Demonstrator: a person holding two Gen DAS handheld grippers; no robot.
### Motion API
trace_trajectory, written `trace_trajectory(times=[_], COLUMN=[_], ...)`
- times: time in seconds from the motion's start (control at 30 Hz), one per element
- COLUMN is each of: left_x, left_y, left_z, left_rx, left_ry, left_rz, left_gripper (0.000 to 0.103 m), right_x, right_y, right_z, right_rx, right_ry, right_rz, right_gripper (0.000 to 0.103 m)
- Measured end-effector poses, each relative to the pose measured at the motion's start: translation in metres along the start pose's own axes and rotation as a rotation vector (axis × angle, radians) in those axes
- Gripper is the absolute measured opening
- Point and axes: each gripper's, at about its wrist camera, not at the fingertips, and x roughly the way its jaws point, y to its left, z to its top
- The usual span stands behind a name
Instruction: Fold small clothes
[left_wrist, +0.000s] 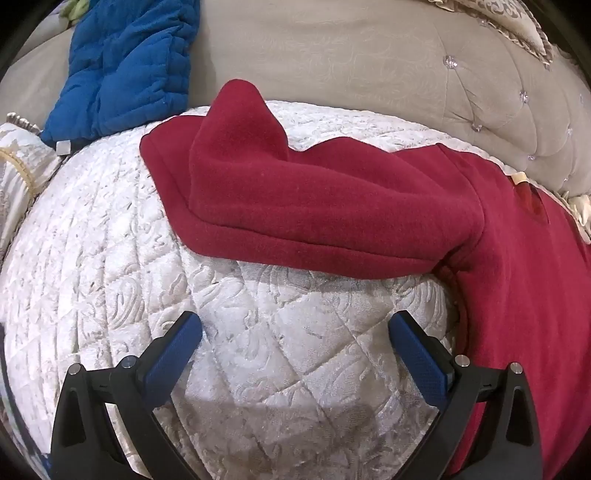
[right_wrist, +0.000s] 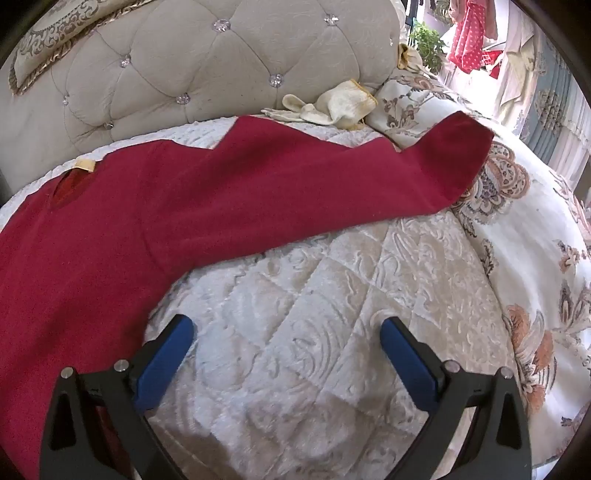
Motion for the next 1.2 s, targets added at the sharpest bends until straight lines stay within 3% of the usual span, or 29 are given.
trace_trajectory(times=[0.23, 0.53, 0.73, 1.2], left_x=[-0.015, -0.055, -0.077, -0.086], left_y=[0.001, -0.002, -0.006, 0.011], left_z=[-0.002, -0.003, -0.002, 0.008], left_rx=[-0.004, -0.018, 0.011, -0.004], left_ry=[0.031, -0.031, -0.063, -0.111], left_rz=[-0.011, -0.043, -0.050, -0.043], left_gripper=[0.069, 0.068, 0.068, 0.068], right_x=[-0.069, -0.121, -0.132, -0.118], right_y=[0.043, 0.144, 0.192, 0.227], right_z=[-0.008, -0.017, -0.021, -0.011], right_rx=[-0.148, -0.265, -0.274, -0.203], right_ry=[-0.123, -0.120, -0.126, -0.098], right_rz=[-0.015, 0.186, 0.244, 0.253], right_gripper=[0.103, 0.103, 0.103, 0.103])
